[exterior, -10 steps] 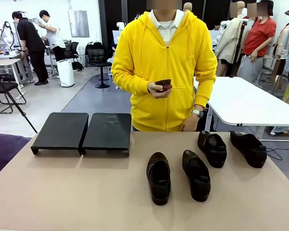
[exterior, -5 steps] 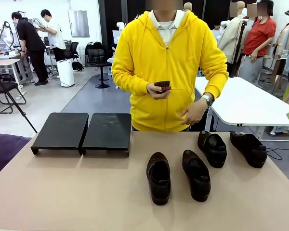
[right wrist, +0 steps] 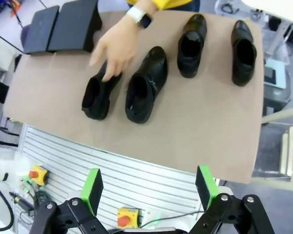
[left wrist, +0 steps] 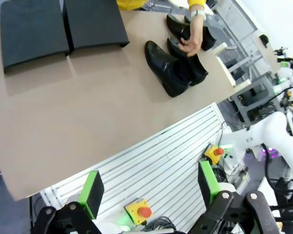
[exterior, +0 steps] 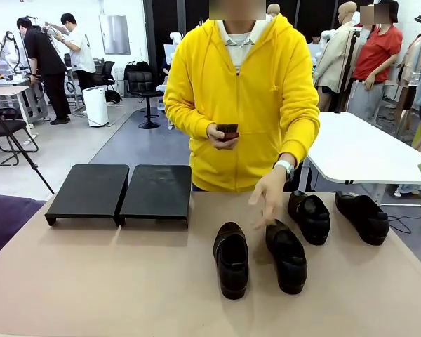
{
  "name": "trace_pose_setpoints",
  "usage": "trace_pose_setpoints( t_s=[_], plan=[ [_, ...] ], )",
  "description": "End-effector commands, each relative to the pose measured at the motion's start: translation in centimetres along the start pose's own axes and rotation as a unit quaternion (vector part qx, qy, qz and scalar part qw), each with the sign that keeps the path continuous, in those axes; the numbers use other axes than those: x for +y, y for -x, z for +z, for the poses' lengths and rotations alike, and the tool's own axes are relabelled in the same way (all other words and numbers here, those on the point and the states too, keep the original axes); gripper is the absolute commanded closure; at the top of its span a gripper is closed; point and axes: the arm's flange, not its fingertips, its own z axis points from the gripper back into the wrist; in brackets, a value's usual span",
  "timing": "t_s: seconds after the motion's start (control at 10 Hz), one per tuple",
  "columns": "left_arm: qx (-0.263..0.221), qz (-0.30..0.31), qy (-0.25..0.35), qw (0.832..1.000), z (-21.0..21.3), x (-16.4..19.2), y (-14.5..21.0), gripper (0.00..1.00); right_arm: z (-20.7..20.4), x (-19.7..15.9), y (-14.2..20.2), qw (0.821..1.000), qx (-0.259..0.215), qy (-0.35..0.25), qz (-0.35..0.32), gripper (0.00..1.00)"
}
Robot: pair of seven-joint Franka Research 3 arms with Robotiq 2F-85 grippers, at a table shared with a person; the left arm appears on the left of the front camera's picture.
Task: Organize the shoes by placing them on the stand.
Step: Pick up one Shoe and place it in the middle of the table.
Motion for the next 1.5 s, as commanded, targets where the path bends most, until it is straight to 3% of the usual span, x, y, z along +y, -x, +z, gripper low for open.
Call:
trace_pose_setpoints(
  t_s=[0.0,0.2,0.3,0.5,0.7,0.9,1.1,1.4],
  plan=[
    [-0.001,-0.008,0.01,1.0,0.2,0.2,0.0,0.0,-3.9,-1.2,-5.1,0.999,0.002,0.033,0.006,0.0],
    [-0.001,-0.008,0.01,1.0,0.2,0.2,0.0,0.0,-7.4,-1.7,-8.5,0.999,0.008,0.033,0.019,0.0],
    [-0.001,-0.008,0.01,1.0,0.2,0.2,0.0,0.0,-6.3,-3.4,-8.6,0.999,-0.006,0.032,0.002,0.0],
    [-0.001,-0.008,0.01,1.0,0.2,0.2,0.0,0.0,-0.4,-6.4,-5.2,0.997,-0.039,0.041,-0.046,0.0],
    [-0.001,-0.008,0.01,1.0,0.2,0.2,0.0,0.0,4.6,-6.7,-0.1,0.992,-0.066,0.062,-0.087,0.0],
    [-0.001,-0.008,0.01,1.0,0.2,0.2,0.0,0.0,4.9,-6.4,2.2,0.989,-0.076,0.071,-0.109,0.0],
    [-0.001,-0.008,0.01,1.0,0.2,0.2,0.0,0.0,3.0,-6.4,0.6,0.99,-0.066,0.068,-0.103,0.0],
    [-0.001,-0.008,0.01,1.0,0.2,0.2,0.0,0.0,-5.5,-5.5,-8.1,0.991,-0.045,0.077,-0.096,0.0]
  ],
)
